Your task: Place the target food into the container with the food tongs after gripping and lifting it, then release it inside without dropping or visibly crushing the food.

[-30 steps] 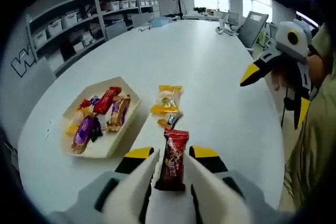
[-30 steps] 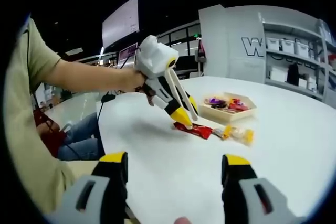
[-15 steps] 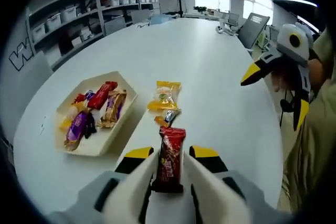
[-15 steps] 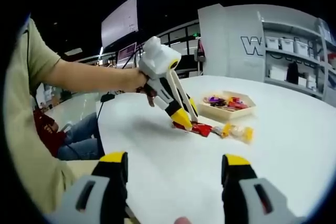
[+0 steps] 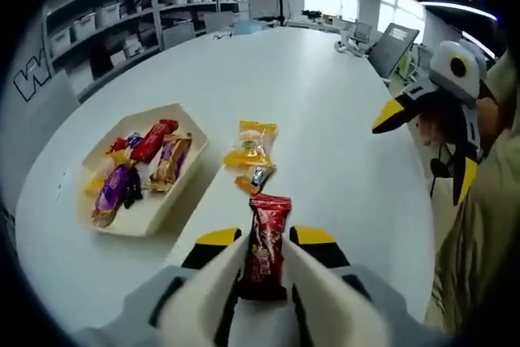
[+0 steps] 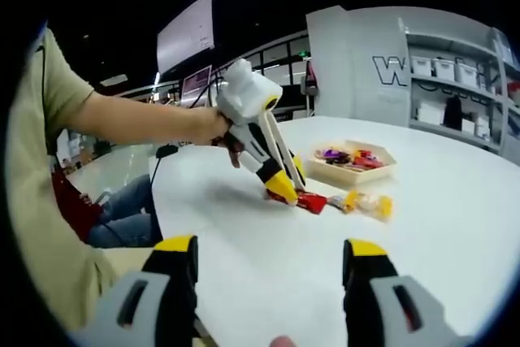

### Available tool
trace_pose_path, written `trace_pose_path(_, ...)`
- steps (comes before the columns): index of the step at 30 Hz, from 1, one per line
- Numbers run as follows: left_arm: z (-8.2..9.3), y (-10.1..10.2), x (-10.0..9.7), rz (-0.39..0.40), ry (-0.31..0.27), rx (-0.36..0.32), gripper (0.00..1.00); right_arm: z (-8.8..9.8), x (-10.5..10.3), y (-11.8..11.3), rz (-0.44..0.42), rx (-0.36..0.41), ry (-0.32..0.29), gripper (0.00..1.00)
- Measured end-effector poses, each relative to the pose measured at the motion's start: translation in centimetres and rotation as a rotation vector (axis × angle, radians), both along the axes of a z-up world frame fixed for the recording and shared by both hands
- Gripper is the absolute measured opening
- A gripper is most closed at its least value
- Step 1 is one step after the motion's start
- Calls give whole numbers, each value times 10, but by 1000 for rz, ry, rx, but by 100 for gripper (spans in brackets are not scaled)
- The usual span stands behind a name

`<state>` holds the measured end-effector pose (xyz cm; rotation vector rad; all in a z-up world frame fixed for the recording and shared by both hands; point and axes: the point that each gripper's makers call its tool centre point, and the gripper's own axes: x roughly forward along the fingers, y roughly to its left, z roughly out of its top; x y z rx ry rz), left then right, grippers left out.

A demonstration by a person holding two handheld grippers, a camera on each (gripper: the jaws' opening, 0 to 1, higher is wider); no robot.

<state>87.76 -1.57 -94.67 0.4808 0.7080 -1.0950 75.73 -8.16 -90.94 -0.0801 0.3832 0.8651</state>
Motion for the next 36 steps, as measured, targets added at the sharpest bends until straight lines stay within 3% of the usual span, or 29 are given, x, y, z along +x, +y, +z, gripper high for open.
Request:
trace_pose_path(7, 3, 0, -8, -16, 11, 6, 21, 1, 0, -1, -1, 1, -2, 70)
trace_pose_path(16, 24, 3, -4, -21, -4, -3, 21, 2, -1, 0, 1, 1, -5, 70)
trace_pose_path(26, 57, 11, 30, 35, -41, -37, 21, 5, -1, -2, -2, 3, -11, 70)
trace_pose_path(36, 71, 18, 61, 91, -80, -25, 21, 8, 0, -5, -8, 0, -19, 70)
